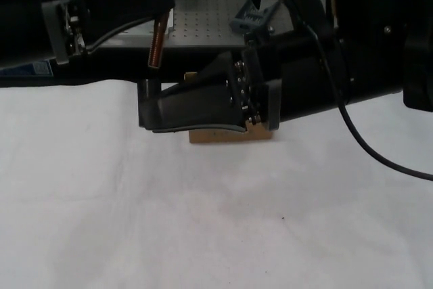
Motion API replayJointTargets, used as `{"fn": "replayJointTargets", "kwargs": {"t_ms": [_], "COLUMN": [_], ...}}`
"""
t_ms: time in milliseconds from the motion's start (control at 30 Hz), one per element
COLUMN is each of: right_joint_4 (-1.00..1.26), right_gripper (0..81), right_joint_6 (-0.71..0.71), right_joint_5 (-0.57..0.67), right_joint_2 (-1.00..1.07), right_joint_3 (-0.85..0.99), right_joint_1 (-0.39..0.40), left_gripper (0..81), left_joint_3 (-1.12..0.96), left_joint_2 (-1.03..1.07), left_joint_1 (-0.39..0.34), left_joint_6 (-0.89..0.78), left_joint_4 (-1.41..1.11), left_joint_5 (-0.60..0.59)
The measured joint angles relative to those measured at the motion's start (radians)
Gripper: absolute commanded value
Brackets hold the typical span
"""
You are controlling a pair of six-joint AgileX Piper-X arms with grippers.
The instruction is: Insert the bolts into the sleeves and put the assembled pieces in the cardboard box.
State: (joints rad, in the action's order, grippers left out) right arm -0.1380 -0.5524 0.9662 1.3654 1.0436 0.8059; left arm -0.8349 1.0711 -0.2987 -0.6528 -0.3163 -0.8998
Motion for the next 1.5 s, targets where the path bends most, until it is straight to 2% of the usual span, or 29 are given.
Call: {"fn": "replayJointTargets", "kwargs": {"t_ms": [1200, 1500], "right_joint_4": [0.023, 0.023], "right_gripper": [2.9, 2.9], "right_joint_6": [0.022, 0.03], "right_joint_5": [-0.027, -0.011], "right_joint_2": [0.0, 0.0], "right_joint_3": [0.0, -0.002], "right_joint_1": [-0.012, -0.056], "left_gripper": [0.6, 0.6], "left_joint_3": [0.0, 0.0], "left_joint_2": [0.0, 0.0], "left_joint_1": [0.0, 0.0], "left_joint_6": [-0.008, -0.008], "left_joint_4": [0.0, 0.003], "left_joint_5": [-0.057, -0.026]}}
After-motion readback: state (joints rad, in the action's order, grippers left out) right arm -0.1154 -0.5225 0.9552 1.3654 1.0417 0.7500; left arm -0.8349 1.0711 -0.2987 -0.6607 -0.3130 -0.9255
